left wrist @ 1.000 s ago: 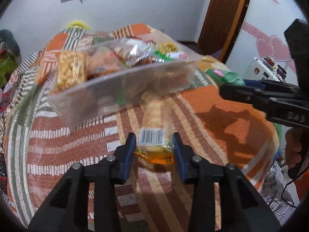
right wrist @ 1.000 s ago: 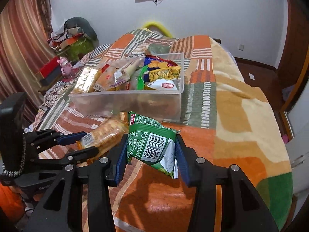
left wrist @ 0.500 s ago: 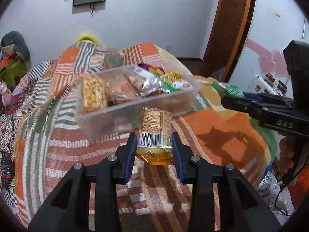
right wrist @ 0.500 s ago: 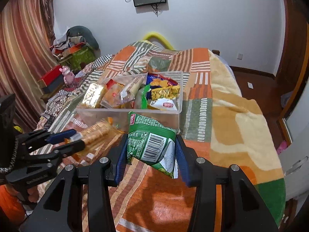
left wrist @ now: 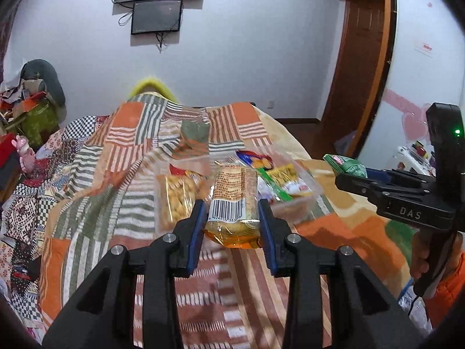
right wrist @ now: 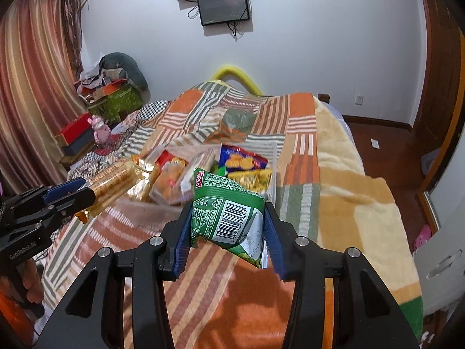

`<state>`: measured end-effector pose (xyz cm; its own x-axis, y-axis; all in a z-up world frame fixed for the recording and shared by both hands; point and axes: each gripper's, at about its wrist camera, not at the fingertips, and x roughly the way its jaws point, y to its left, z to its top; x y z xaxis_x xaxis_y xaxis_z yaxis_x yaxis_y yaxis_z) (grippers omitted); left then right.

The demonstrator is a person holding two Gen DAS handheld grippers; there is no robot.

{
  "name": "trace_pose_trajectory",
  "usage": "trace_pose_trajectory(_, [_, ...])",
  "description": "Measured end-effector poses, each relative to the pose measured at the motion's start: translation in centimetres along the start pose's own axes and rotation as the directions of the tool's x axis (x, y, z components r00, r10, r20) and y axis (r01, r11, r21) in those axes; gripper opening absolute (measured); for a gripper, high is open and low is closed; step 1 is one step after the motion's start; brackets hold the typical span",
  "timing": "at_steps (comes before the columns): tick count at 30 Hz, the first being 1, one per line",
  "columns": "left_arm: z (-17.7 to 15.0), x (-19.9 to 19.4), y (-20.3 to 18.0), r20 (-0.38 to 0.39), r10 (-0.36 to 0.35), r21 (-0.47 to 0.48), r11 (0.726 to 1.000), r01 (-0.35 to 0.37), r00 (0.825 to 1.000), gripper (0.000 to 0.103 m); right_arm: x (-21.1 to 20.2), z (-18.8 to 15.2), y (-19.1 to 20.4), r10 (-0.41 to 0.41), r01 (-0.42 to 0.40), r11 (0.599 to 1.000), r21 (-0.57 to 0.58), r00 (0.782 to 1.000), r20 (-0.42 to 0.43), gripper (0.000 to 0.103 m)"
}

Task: Organize snacks
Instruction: 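Drop the orange packet into the box with the left tool while the right drops the green bag in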

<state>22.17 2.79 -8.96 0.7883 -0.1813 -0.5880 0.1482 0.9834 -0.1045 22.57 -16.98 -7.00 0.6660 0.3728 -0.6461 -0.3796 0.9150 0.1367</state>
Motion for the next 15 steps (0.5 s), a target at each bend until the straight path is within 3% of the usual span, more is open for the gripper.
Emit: trace_pose_trajectory(15, [2.5,8.2,2.1,-0.044,0.025,-0.068,0.997,-0.028,0.999,0.036,7.4,2.7,0.2,-0.009,0.008,1.0,-0.011,0.998,-0.061,0.043])
